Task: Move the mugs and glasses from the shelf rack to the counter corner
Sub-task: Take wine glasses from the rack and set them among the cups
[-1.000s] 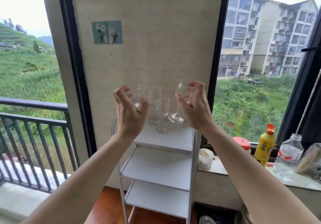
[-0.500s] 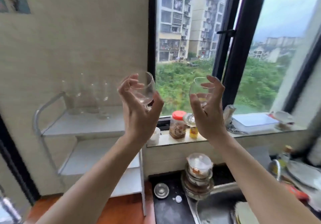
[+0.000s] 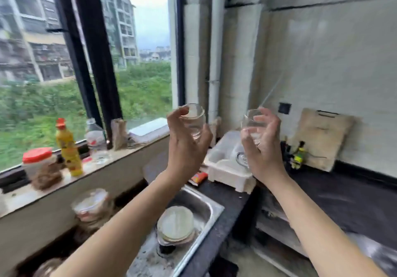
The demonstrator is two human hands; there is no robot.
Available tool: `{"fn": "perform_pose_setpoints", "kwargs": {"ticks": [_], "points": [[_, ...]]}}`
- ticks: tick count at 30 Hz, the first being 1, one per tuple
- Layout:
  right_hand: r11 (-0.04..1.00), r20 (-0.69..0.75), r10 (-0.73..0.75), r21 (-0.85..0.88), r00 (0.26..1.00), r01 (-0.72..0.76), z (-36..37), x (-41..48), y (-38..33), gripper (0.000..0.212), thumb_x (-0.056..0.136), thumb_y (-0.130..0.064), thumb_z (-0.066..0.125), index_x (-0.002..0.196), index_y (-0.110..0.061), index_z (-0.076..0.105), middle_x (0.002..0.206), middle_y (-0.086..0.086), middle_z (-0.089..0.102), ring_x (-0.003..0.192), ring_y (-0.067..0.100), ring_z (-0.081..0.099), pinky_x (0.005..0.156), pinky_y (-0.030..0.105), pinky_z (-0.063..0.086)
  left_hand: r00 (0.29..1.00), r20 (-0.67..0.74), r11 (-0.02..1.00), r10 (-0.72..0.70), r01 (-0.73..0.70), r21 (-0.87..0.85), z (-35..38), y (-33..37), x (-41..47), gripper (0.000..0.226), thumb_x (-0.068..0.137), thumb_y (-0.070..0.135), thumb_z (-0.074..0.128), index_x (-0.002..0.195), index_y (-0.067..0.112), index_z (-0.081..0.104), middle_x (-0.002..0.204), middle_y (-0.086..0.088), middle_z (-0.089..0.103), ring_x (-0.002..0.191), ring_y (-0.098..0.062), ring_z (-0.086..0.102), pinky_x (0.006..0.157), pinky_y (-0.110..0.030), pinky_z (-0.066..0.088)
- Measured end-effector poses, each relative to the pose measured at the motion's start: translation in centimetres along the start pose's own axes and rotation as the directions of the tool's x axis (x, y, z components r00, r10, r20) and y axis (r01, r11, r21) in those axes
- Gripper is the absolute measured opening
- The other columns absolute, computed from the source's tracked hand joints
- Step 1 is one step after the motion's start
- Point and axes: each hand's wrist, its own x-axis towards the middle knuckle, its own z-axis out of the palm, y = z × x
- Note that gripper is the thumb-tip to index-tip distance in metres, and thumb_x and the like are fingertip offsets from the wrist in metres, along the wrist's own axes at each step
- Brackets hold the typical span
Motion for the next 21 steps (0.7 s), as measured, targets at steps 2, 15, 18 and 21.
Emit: {"fn": "perform_pose_setpoints", "kwargs": {"ticks": [2,15,18,21], "points": [[0.998,-0.049,0.05,-0.042,0.998,-0.052,-6.8,-0.7,3.3,0.049,0.09,-0.051,0.049,0.135,-0.042,0.03,0.132,0.008,0.043,0.098,0.007,0.062,0.083,0.018,0.048,0.999,0.032,0.999,-0.005,0.007,-0.053,6.3,3.0,-2.2,0.049,0.089,0.022,0.064,0.126,0.01,0.034,0.119,0.0,0.043,0.106,-0.02,0.054,0.093,-0.028,0.045],[0.913,-0.246,0.164,-0.329,0.955,-0.241,-42.6,-3.5,18.6,0.053,0.087,-0.047,0.052,0.135,-0.045,0.03,0.132,0.004,0.043,0.098,0.001,0.06,0.081,0.004,0.043,0.916,0.397,0.911,-0.051,0.206,-0.358,40.8,20.3,-11.9,0.044,0.092,0.017,0.063,0.123,0.014,0.032,0.123,0.012,0.035,0.112,-0.012,0.053,0.095,-0.034,0.048],[0.893,-0.3,0.197,-0.338,0.933,-0.297,-47.4,-3.6,22.6,0.055,0.086,-0.048,0.053,0.136,-0.045,0.03,0.133,0.004,0.043,0.099,0.001,0.06,0.08,0.004,0.042,0.886,0.463,0.893,-0.009,0.215,-0.395,47.3,21.2,-13.1,0.049,0.092,0.016,0.063,0.128,0.005,0.032,0.126,0.01,0.034,0.114,-0.017,0.053,0.096,-0.047,0.048],[0.859,-0.346,0.217,-0.376,0.913,-0.347,-51.5,-2.9,26.8,0.055,0.087,-0.045,0.054,0.136,-0.044,0.03,0.134,0.006,0.044,0.1,-0.002,0.06,0.079,0.005,0.044,0.869,0.492,0.863,0.053,0.208,-0.461,53.9,21.7,-13.6,0.05,0.092,0.016,0.063,0.129,0.003,0.032,0.127,0.015,0.035,0.112,-0.014,0.053,0.095,-0.047,0.049]]}}
